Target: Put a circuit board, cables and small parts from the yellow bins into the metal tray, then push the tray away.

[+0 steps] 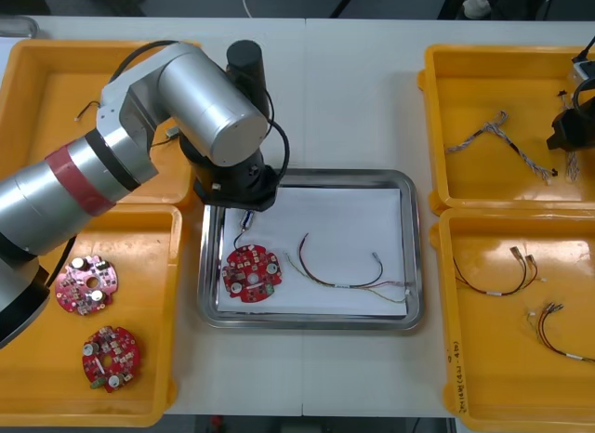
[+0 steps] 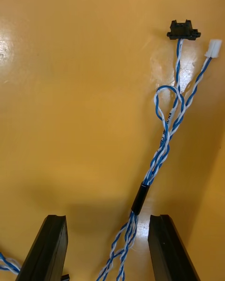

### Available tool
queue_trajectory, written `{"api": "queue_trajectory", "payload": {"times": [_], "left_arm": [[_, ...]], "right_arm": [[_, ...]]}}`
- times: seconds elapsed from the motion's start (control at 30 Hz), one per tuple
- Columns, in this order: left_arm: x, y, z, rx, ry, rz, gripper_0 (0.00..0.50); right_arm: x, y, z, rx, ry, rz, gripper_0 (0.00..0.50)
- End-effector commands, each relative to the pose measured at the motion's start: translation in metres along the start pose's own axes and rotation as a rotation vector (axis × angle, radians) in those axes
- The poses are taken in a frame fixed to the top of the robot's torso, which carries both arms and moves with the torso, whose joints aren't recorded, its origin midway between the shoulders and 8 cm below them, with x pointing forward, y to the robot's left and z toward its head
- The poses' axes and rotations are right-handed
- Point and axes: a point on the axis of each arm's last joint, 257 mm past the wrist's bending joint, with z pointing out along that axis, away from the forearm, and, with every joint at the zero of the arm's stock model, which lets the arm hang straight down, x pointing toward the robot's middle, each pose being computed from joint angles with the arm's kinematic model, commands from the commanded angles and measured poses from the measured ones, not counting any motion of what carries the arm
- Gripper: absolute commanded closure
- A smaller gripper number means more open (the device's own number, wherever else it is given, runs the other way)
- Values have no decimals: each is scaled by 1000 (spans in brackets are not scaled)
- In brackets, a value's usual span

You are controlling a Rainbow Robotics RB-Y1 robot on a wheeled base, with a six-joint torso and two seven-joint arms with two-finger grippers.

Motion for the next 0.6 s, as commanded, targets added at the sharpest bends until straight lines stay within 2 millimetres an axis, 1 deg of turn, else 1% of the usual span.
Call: {"api": "queue_trajectory", "payload": {"times": [0.03,0.07,0.17,0.2,0.27,0.3,0.37,0.4,0.47,0.5,0.57,0.6], "left_arm": [[-36,-8,-56,44,-91,-71,0],[-38,-6,-60,45,-94,-80,0],[-41,9,-80,34,-98,-122,0],[-42,12,-83,34,-99,-128,0],[-44,26,-96,24,-100,-155,0],[-45,29,-99,23,-105,-160,0],[-47,43,-109,9,-113,-188,0],[-47,47,-111,5,-113,-195,0],[-49,62,-119,-12,-116,-221,0],[-50,67,-121,-16,-117,-227,0],[-55,81,-129,-19,-133,-258,0],[-57,84,-130,-18,-136,-264,0]], "right_arm": [[-24,4,-9,-1,-52,26,0],[-25,3,-9,1,-57,27,0],[-22,-2,-4,14,-65,36,0],[-22,-2,-4,15,-68,39,0],[-21,-2,-2,12,-74,48,0],[-21,-2,-2,11,-74,51,0],[-18,-2,0,9,-71,58,0],[-17,-2,0,9,-70,58,0],[-14,-1,3,2,-67,71,0],[-12,-1,4,0,-66,75,0],[-7,1,7,-8,-61,90,0],[-7,1,7,-8,-61,92,0]]}}
